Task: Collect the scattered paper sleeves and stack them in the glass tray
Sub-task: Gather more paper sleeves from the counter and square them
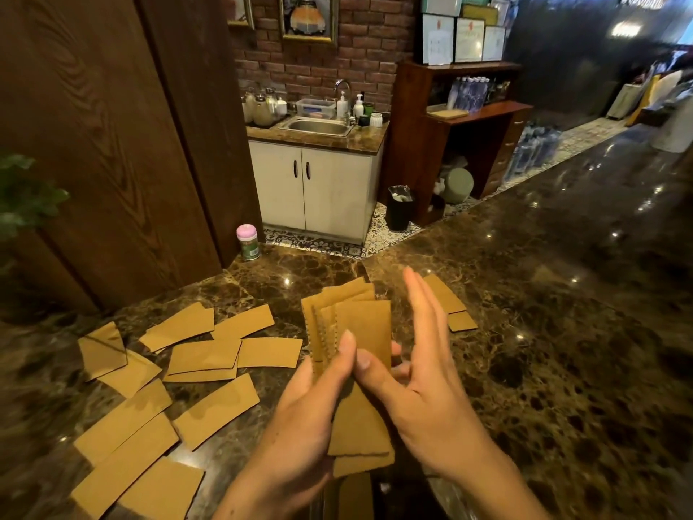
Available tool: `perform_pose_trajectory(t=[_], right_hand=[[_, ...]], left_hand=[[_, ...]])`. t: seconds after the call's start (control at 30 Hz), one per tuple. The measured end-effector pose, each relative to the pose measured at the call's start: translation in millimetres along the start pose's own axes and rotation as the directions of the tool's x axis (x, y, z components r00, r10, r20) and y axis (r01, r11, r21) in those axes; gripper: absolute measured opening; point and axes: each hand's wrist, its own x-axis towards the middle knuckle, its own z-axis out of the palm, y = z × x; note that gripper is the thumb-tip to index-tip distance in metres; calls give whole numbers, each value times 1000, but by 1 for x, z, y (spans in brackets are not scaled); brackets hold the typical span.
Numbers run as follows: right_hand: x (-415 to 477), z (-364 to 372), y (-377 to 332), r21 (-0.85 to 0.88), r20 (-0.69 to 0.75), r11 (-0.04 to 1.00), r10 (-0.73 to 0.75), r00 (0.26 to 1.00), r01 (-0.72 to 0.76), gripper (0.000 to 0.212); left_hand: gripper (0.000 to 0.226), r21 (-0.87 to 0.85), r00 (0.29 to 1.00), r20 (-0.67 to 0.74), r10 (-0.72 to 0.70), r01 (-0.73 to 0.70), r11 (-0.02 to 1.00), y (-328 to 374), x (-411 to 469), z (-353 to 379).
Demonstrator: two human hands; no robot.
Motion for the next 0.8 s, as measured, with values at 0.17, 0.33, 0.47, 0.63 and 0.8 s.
perform_pose_trajectory(t=[0.17,0.33,0.47,0.63,0.8], right_hand=[[-3,-18,-1,-173,295,962,-155,943,212,92],[-4,-31,-16,-196,445,941,-165,880,275,74],[-3,-38,-13,-205,417,943,-157,895,261,78],[-9,-38,-13,-219,447,942,-136,884,255,72],[-10,-37,-9,-189,488,950,-130,863,250,73]], left_hand=[[59,26,995,59,77,-79,997,5,-1,2],[49,99,961,130,244,-258,961,-16,7,-12],[41,217,955,239,175,-228,949,-21,7,-27],[49,3,957,287,36,-39,999,9,4,-7],[70,-86,949,316,-15,44,995,3,6,-10]])
